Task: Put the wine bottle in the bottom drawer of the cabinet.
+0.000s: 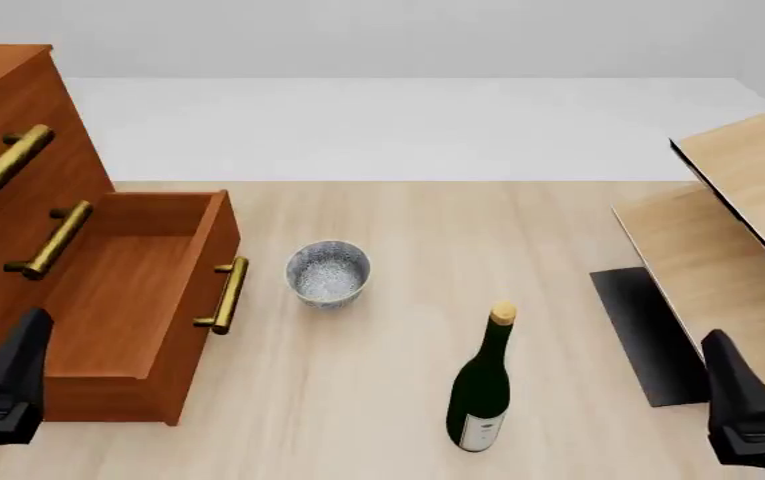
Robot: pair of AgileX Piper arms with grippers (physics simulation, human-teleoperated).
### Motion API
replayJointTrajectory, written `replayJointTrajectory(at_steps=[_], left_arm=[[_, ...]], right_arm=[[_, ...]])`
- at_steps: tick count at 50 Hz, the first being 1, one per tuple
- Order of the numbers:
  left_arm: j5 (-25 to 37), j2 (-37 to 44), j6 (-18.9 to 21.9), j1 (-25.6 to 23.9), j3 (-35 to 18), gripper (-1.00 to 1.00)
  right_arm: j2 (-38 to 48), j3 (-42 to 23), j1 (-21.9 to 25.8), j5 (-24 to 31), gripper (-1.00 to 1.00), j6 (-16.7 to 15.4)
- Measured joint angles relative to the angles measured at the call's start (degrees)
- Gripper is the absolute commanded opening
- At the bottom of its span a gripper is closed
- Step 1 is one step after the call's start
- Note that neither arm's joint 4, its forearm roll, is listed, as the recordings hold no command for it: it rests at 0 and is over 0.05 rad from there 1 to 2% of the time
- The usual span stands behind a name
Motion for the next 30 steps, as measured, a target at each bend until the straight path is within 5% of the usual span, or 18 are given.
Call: replayJointTrajectory(at_steps=[30], left_arm=[[4.60, 24.49, -1.56, -1.39, -16.96, 1.00]], right_arm=[[3.16, 0.83, 1.63, -3.44, 1.00, 1.21]])
